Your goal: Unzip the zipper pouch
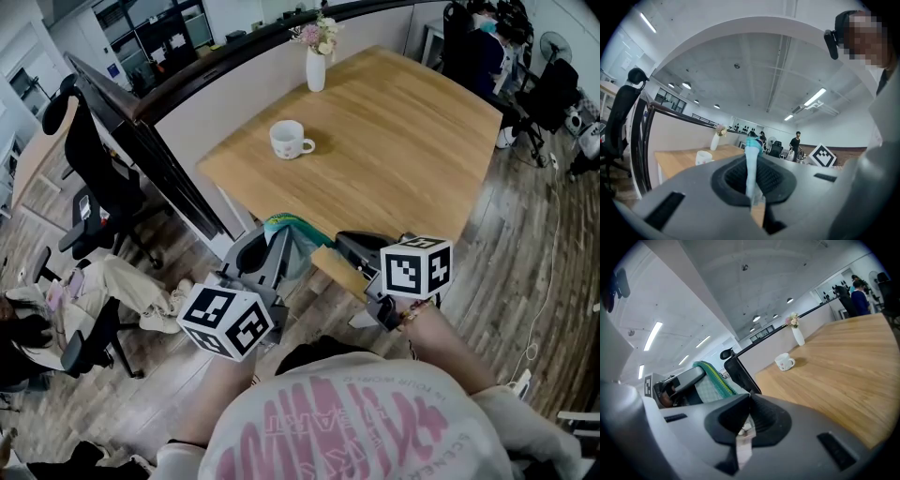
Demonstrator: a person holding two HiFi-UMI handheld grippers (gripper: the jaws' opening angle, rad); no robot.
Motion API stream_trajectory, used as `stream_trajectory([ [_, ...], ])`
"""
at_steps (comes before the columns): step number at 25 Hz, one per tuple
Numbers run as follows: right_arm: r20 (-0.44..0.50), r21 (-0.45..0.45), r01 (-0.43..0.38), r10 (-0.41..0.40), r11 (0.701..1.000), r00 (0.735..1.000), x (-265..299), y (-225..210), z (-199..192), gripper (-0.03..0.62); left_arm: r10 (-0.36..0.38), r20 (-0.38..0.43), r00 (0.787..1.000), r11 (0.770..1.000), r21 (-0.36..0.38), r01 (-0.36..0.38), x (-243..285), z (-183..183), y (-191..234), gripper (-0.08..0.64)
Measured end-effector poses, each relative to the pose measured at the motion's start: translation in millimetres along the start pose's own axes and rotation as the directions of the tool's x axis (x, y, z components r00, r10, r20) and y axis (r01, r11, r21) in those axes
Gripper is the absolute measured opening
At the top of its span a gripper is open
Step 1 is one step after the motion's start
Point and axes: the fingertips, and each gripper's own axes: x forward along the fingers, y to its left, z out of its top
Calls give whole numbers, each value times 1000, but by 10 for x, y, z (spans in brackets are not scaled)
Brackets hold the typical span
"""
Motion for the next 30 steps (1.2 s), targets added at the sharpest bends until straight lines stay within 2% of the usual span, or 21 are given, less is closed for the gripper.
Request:
stream_trajectory([
  [6, 14, 17, 4, -4, 1000, 1000, 16, -69, -23, 9, 9, -17, 1000, 1000, -18, -10, -42, -104, 71, 5],
  [10, 3, 3, 49, -49, 999, 999, 23, -191, -62, 67, 17, -6, 1000, 1000, -20, -17, -65, -109, 121, 5],
  [12, -6, -13, 91, -91, 996, 996, -7, -285, -82, 46, 19, 12, 1000, 1000, -23, -19, -77, -62, 143, 5],
  [19, 13, -34, 176, -175, 984, 984, -182, -472, -3, 44, 54, 68, 996, 998, -28, -53, -182, 109, 274, 5],
  [22, 49, -72, 250, -247, 965, 968, -264, -568, 104, 14, 72, 81, 994, 997, -43, -69, -224, 119, 351, 5],
  [25, 88, -69, 300, -294, 951, 952, -364, -665, 223, -2, 94, 93, 991, 994, -67, -88, -239, 132, 407, 5],
  [30, 150, -36, 329, -321, 943, 935, -522, -742, 408, -2, 104, 106, 989, 991, -91, -94, -239, 170, 446, 5],
])
